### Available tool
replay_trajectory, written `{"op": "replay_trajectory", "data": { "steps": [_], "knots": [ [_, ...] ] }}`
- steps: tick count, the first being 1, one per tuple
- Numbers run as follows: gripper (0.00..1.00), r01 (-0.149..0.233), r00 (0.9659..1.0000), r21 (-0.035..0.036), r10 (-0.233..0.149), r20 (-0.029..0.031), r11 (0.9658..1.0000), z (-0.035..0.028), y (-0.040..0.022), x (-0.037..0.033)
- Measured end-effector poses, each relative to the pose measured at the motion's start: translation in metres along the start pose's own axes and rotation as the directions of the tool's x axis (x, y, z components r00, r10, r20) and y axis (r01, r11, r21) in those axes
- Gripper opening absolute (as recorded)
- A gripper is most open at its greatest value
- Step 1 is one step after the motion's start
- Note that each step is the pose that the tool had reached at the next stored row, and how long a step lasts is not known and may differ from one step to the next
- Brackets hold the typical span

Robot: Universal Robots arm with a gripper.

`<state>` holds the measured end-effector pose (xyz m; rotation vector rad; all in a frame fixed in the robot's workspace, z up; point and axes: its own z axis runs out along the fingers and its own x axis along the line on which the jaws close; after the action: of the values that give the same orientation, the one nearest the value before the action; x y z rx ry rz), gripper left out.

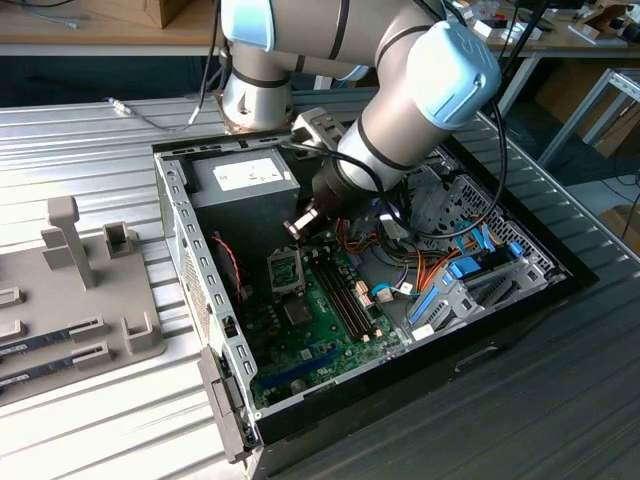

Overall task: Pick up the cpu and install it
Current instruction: 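Install the first cpu locking lever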

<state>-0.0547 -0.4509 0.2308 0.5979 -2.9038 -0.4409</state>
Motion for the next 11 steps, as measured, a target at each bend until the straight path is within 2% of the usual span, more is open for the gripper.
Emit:
{"op": "replay_trajectory", "data": {
  "steps": [2, 3, 8, 11],
  "knots": [
    [0.11, 0.006, 1.0, -0.019, -0.006, 0.007, 0.9998, -0.0022, -0.0002, 0.0006],
    [0.11, 0.009, 0.9999, -0.0252, -0.008, 0.0093, 0.9996, -0.0038, 0.0002, 0.0008],
    [0.11, 0.016, 0.9997, -0.0509, -0.015, 0.0195, 0.9986, -0.0063, -0.0021, 0.0022],
    [0.11, 0.02, 0.9995, -0.0637, -0.018, 0.0246, 0.9978, -0.0081, -0.0042, 0.0035]
  ]
}}
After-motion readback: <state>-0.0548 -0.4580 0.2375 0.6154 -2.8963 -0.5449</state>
